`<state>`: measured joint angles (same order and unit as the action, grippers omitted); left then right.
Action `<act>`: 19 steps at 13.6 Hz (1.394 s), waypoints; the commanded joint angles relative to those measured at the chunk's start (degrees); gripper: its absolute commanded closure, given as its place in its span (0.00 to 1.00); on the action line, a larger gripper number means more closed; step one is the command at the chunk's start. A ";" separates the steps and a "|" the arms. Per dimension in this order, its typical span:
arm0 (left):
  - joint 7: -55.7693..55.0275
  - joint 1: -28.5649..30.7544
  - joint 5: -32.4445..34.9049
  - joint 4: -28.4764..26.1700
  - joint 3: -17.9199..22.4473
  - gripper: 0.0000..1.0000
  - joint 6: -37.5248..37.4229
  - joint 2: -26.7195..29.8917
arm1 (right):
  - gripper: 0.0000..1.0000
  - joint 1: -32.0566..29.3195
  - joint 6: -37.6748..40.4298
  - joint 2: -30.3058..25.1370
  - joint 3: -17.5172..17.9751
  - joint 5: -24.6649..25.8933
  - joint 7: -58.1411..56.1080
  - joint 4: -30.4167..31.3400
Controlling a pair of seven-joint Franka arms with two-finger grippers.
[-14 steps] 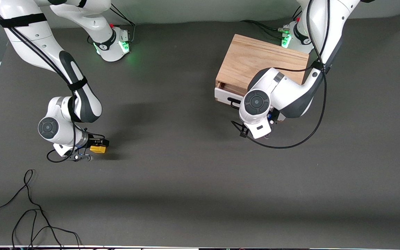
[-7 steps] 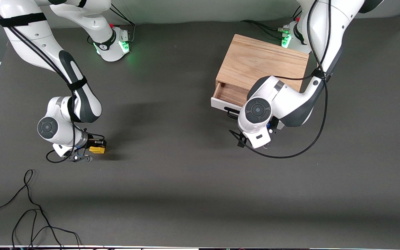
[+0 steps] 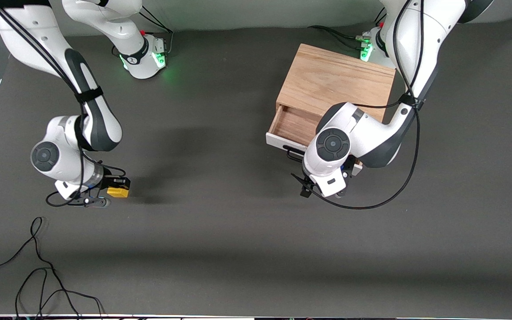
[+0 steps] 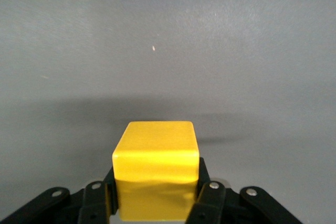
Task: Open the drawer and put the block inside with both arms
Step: 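Pull the drawer open with the left gripper while the right gripper grasps the cube, then lift the cube with the right gripper while the left gripper withdraws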
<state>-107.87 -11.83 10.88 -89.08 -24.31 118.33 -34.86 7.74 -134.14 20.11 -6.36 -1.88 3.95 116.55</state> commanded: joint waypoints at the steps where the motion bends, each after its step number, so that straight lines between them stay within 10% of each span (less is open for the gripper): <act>1: -1.56 -0.65 1.33 3.03 0.14 0.00 1.73 -1.44 | 1.00 1.57 5.27 -2.87 0.03 0.04 1.50 -2.89; 9: 1.06 0.05 2.90 10.22 1.98 0.00 0.51 -1.10 | 1.00 10.27 23.12 1.24 0.12 -1.19 11.76 -26.62; 19: 61.04 20.86 -7.10 9.54 2.16 0.00 -25.93 16.91 | 1.00 27.57 33.07 15.48 0.12 -2.07 38.65 -50.89</act>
<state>-58.15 4.84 5.99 -77.40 -21.84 95.94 -21.97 32.25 -103.36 31.64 -5.50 -3.42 37.64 72.54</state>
